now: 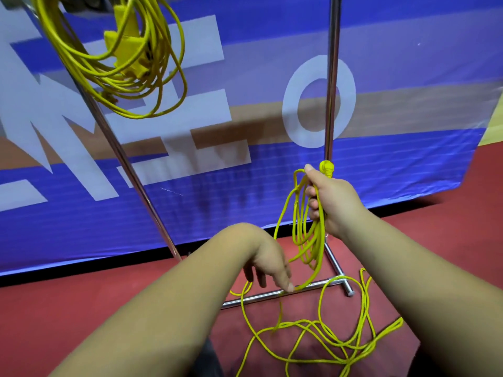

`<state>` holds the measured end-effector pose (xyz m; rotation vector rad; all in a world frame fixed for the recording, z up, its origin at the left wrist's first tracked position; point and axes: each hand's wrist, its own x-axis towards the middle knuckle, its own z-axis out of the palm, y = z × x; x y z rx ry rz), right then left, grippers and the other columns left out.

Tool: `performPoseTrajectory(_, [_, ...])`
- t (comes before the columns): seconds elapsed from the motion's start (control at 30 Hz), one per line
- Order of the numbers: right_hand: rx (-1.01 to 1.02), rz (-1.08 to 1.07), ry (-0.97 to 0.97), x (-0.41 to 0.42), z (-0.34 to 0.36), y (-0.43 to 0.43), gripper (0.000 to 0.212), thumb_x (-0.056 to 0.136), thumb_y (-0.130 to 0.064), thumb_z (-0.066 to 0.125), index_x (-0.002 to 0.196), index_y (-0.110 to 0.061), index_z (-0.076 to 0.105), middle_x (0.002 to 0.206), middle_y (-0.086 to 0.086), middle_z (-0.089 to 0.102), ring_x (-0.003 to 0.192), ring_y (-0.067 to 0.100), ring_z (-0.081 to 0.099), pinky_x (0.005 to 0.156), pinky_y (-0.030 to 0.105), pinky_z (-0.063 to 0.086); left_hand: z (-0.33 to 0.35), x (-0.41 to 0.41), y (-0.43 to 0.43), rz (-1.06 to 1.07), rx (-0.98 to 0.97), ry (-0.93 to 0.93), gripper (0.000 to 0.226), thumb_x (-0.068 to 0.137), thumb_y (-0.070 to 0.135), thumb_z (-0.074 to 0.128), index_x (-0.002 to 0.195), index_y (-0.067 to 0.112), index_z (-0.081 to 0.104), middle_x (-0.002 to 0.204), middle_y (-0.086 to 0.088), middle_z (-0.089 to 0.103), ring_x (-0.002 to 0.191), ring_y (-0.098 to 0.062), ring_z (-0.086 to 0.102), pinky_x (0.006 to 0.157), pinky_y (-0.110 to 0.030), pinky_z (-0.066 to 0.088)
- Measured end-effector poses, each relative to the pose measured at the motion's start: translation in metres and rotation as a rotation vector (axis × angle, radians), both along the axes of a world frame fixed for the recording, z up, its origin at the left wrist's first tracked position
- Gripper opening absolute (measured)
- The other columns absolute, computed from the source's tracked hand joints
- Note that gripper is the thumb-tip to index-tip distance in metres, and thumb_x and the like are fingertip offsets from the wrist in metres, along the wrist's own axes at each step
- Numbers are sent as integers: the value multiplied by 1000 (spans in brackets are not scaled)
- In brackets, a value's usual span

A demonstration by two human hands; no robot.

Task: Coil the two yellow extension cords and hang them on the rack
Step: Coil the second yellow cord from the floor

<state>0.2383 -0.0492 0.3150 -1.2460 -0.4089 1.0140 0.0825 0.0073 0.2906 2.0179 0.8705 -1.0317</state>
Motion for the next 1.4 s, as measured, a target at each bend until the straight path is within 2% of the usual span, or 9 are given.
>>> performPoseTrajectory(0.07, [-8,-39,13,7,5,-2,34,97,-46,74,80,-21,57,60,-4,48,44,13,37,41,23,30,-9,4,-19,-66,56,-117,70,99,39,69,157,14,40,148,-7,57,131,-25,58,108,-37,46])
performPoseTrajectory(0.17, [-10,-96,49,16,5,1,35,97,-45,74,78,-21,59,59,-3,49,44,14,39,42,23,31,-30,-1,-36,-266,191,-279,50,100,41,68,142,16,57,138,-8,63,125,-29,58,98,-33,45])
performPoseTrajectory(0.27, [-23,-147,76,25,5,7,39,98,-48,73,73,-21,59,57,-4,51,44,13,42,43,22,35,-30,0,-34,-205,199,-420,29,105,38,59,123,20,72,111,0,68,101,-16,58,85,-29,42])
performPoseTrajectory(0.5, [-69,-127,84,50,-11,17,34,96,-50,75,90,-17,70,73,-2,68,51,11,64,49,24,49,-13,-14,1,-54,28,-551,26,110,16,49,127,14,69,120,-5,76,100,-7,64,78,-12,47])
performPoseTrajectory(0.63, [-101,-78,36,50,-16,19,36,97,-49,74,96,-14,69,74,0,75,56,12,70,45,23,48,-3,-17,14,80,-56,-616,29,112,15,43,131,18,66,117,-6,77,94,-12,66,86,-32,49])
performPoseTrajectory(0.8, [-133,-13,15,49,-24,25,33,97,-40,76,99,-8,72,72,0,76,60,12,75,50,26,57,-9,-10,21,-51,-60,-543,29,112,24,45,136,26,63,112,-3,78,91,-11,69,85,-32,49])
performPoseTrajectory(0.9, [-128,34,14,51,-24,29,19,100,-32,72,97,-13,72,76,-1,73,50,9,65,46,22,51,-22,-4,22,-86,-31,-495,23,110,31,52,122,21,69,109,1,79,91,-8,68,83,-24,51])
performPoseTrajectory(1.07, [-116,31,-12,55,-26,31,22,97,-29,72,80,-18,64,66,-4,56,42,9,43,38,20,35,-58,-6,40,-146,51,-323,22,99,41,69,104,21,76,107,10,78,97,-4,65,103,-32,46])
performPoseTrajectory(1.4, [-56,197,-20,57,-22,28,27,104,-35,64,103,-10,75,60,-4,42,38,8,31,35,21,26,-123,-3,52,-205,80,-86,21,102,27,64,116,13,73,108,1,69,100,-13,56,94,-32,45])
